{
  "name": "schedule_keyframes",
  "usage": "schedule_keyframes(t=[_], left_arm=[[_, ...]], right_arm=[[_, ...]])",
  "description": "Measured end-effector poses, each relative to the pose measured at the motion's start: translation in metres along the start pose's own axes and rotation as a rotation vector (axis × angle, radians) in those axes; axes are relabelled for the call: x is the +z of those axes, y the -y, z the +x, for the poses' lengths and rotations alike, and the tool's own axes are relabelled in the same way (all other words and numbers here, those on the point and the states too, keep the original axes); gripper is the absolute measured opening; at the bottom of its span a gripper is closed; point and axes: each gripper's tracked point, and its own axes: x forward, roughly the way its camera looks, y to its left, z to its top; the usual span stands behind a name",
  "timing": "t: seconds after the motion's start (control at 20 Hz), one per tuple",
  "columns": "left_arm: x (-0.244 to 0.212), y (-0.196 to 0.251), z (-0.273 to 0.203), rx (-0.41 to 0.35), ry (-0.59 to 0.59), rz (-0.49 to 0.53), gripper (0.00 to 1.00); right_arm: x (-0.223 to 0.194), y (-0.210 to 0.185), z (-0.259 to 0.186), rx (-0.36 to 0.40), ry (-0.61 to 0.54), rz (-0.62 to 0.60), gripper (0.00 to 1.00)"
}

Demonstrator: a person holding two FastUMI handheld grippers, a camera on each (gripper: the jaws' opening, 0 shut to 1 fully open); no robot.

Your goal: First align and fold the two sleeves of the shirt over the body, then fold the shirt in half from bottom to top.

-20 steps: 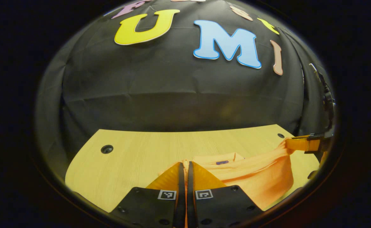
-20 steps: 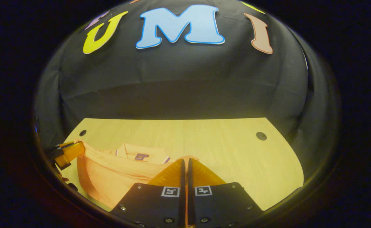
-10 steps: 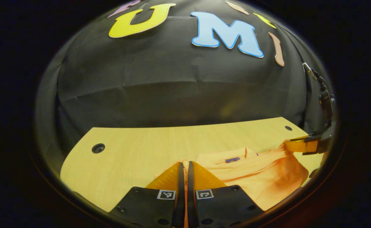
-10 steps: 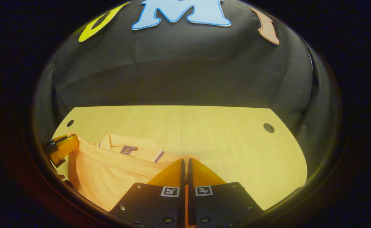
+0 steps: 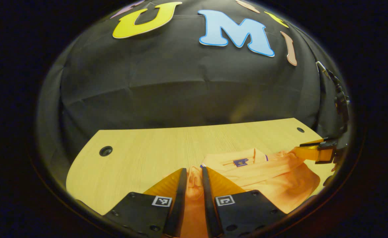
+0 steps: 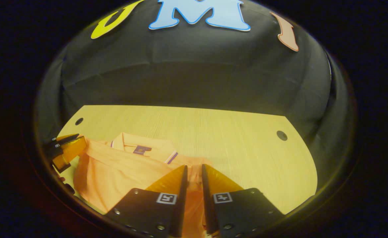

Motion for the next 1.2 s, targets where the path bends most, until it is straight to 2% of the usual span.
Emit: schedule_keyframes(t=[0.05,0.1,0.25,0.3,0.35,0.4,0.5,0.65,0.7,0.75,0.95,1.2], left_arm=[[0.005,0.001,-0.010,0.006,0.016,-0.004,0.41],[0.011,0.004,-0.019,0.004,0.030,-0.010,0.49],[0.034,0.009,-0.055,0.018,0.096,-0.022,0.70],[0.040,0.012,-0.067,0.013,0.118,-0.024,0.70],[0.045,0.015,-0.078,0.017,0.137,-0.024,0.75],[0.050,0.017,-0.090,0.019,0.152,-0.024,0.75],[0.058,0.021,-0.114,0.027,0.183,-0.024,0.79],[0.067,0.023,-0.148,0.046,0.223,-0.037,0.91],[0.069,0.025,-0.158,0.052,0.232,-0.042,0.91],[0.070,0.026,-0.169,0.061,0.240,-0.044,0.95],[0.075,0.032,-0.211,0.090,0.290,-0.051,0.94],[0.080,0.043,-0.262,0.093,0.356,-0.075,0.95]], right_arm=[[0.004,0.000,-0.010,0.002,0.017,-0.010,0.34],[0.009,-0.001,-0.019,0.010,0.037,-0.018,0.34],[0.020,-0.005,-0.050,0.024,0.099,-0.054,0.54],[0.022,-0.006,-0.062,0.028,0.116,-0.070,0.63],[0.024,-0.006,-0.075,0.031,0.135,-0.092,0.67],[0.028,-0.005,-0.089,0.025,0.156,-0.113,0.80],[0.035,-0.005,-0.113,0.021,0.207,-0.146,0.94],[0.045,-0.017,-0.149,0.043,0.281,-0.154,0.94],[0.049,-0.019,-0.162,0.047,0.308,-0.159,0.94],[0.051,-0.019,-0.173,0.047,0.332,-0.169,0.93],[0.055,-0.024,-0.218,0.055,0.408,-0.217,0.93],[0.048,-0.029,-0.268,0.087,0.472,-0.214,0.93]])
